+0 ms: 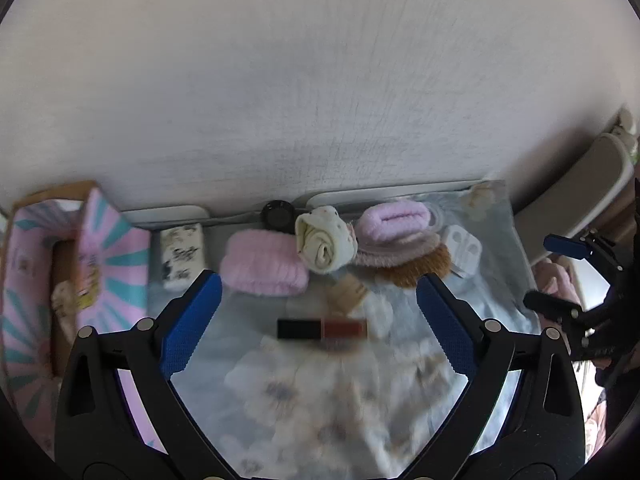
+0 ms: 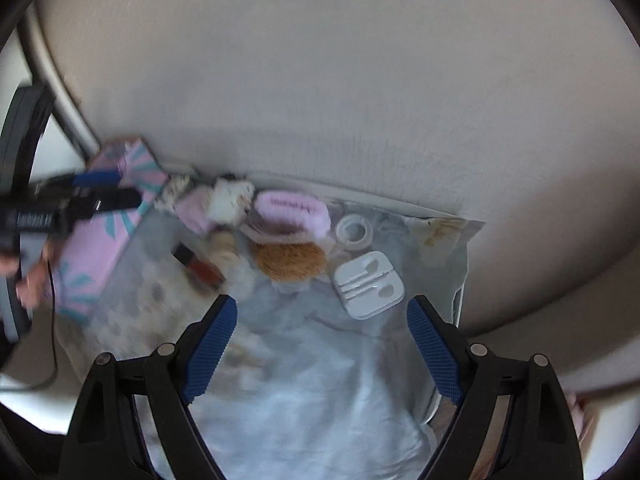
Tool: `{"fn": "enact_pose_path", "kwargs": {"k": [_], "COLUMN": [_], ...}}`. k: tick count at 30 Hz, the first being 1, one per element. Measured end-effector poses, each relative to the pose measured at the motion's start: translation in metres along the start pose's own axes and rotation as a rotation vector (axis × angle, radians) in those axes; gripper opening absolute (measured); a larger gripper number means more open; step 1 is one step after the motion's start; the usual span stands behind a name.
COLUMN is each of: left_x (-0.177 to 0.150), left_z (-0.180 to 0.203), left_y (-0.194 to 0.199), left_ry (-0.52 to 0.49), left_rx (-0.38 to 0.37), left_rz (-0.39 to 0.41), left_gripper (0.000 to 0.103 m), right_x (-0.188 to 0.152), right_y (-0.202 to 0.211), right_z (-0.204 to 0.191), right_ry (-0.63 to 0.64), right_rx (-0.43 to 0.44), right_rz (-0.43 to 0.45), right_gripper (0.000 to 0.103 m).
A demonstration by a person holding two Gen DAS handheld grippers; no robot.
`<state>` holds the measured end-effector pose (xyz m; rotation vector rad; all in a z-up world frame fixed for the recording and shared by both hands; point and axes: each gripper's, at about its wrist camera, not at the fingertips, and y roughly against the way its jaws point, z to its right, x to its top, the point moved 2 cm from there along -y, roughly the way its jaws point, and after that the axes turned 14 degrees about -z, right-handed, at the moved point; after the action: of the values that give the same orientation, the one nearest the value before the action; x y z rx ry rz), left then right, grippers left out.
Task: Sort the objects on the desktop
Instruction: 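Grasp the white rolled sock with the left gripper while the right grasps the earphone case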
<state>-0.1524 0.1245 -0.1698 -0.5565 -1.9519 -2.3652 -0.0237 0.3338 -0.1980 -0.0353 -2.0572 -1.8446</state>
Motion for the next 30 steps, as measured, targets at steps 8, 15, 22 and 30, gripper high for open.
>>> {"fn": "enact_pose_path", "kwargs": {"k": [8, 15, 22, 30], "left_x": [0.026, 0.029, 0.032, 0.038], "left_z": [-0.006, 0.006, 0.016, 0.016], "left_y": [-0.060, -0.076, -0.086, -0.097], "left_ry": [0.064, 0.055, 0.036, 0.037], "left_rx": [0.016, 0.029, 0.037, 0.029], "left_rz": [-0.062, -0.070, -0.069, -0.090], "left_gripper": [0.093, 0.092, 0.083, 0.071], "right_x": [0.016, 0.024, 0.025, 0.021], "right_y": [-0.049, -0.073, -0.085, -0.102], "right_z": [0.023, 0.041, 0.048, 0.053], "right_ry": [0.183, 0.216, 0.236, 0.265], "right_rx": [-0.018, -0.010, 0.007, -0.018], "right_rz": [-0.096, -0.158, -0.180, -0.210], "right_gripper": [0.085, 0.085, 0.084, 0.069]}}
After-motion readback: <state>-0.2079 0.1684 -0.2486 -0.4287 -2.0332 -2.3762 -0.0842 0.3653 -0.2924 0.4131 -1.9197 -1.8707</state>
